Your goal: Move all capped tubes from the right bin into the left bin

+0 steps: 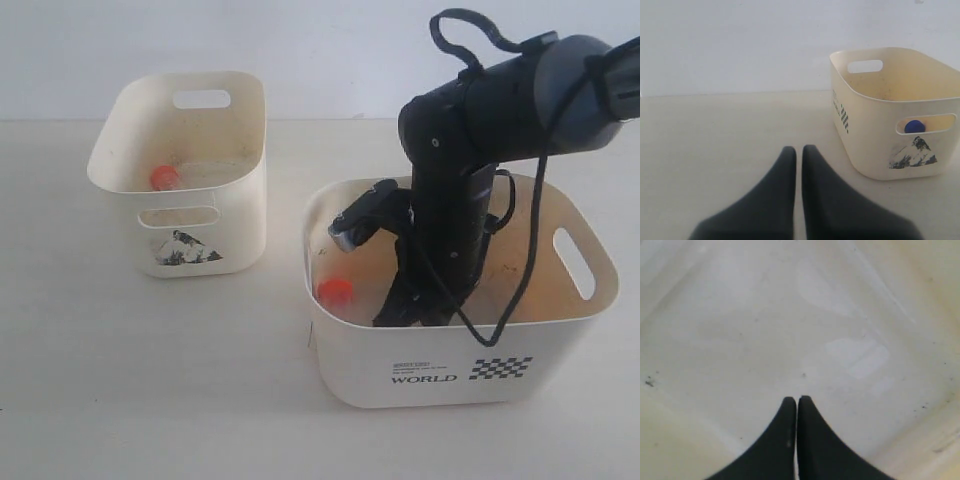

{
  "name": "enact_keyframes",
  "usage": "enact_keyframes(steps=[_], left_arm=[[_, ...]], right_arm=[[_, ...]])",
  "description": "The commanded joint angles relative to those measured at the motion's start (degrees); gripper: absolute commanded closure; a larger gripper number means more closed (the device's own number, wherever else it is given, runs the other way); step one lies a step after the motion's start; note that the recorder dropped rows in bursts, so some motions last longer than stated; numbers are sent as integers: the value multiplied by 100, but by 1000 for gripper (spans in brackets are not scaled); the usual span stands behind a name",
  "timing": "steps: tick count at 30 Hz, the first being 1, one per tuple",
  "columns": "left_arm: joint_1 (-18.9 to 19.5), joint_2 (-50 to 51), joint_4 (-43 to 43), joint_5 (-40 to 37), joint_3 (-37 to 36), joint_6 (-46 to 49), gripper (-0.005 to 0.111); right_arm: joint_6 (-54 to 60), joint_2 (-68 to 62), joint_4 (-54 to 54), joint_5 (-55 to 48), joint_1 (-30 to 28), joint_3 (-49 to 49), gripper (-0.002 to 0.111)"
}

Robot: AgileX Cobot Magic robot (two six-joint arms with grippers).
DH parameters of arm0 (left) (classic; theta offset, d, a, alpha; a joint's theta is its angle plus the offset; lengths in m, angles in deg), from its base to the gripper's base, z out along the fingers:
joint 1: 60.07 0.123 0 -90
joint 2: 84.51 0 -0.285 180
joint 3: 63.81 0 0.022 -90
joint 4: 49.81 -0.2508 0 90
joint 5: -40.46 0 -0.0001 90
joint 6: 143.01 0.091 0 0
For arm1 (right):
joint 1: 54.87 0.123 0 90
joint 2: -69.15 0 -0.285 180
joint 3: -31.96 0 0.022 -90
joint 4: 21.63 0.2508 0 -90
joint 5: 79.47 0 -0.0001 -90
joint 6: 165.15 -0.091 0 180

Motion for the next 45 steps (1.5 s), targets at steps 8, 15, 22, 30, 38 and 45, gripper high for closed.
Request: enact_keyframes(steps=[8, 15, 22, 30, 38, 45], left_arm=[[2, 3, -13, -2, 21, -54, 102], [2, 3, -13, -2, 21, -54, 102], [2, 3, -13, -2, 21, -54, 102], [2, 3, -13, -2, 21, -54, 102], [2, 3, -13, -2, 21, -54, 102], [2, 3, -13, -2, 21, -54, 102]], right_arm=[[903, 601, 1481, -7, -467, -26, 109], [2633, 601, 4002, -510, -1438, -26, 109], [2777, 565, 4153, -295, -1472, 37, 109], [2765, 148, 4101, -201, -1472, 37, 109], [2756, 89, 4018, -148, -1414, 37, 102], [2545, 89, 3840, 1, -1007, 37, 62]])
